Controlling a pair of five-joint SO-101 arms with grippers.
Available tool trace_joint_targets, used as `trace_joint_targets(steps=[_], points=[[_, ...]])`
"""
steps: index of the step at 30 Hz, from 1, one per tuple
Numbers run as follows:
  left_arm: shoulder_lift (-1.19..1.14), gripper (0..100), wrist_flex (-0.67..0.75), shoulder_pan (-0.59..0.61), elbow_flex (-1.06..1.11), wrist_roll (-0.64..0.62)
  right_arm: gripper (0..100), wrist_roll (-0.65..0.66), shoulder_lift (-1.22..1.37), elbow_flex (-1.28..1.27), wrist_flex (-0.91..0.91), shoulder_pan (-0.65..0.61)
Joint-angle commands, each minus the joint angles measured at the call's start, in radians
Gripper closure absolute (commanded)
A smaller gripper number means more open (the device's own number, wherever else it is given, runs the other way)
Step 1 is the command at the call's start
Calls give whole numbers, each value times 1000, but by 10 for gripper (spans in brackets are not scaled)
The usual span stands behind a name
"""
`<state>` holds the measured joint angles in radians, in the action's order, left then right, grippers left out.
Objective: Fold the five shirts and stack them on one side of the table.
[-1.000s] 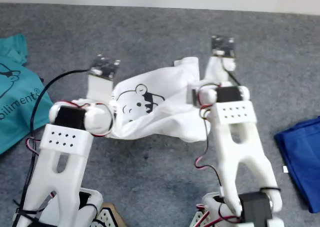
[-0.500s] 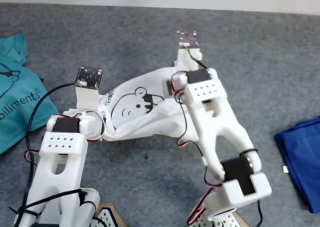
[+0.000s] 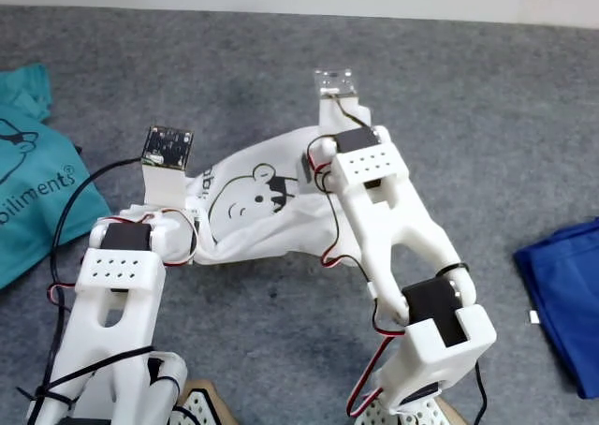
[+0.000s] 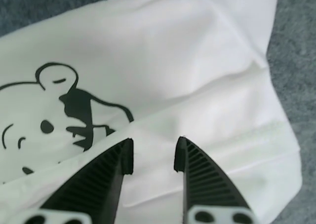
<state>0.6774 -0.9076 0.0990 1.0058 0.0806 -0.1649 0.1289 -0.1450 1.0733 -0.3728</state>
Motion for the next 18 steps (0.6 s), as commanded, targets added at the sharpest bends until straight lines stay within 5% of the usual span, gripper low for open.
trace_joint_targets(steps=[1, 18], points=[[4, 994, 18, 15, -5, -5, 850, -2, -16, 58, 48, -15], [4, 994, 55, 15, 12, -5, 849, 40, -82, -53, 13, -70]])
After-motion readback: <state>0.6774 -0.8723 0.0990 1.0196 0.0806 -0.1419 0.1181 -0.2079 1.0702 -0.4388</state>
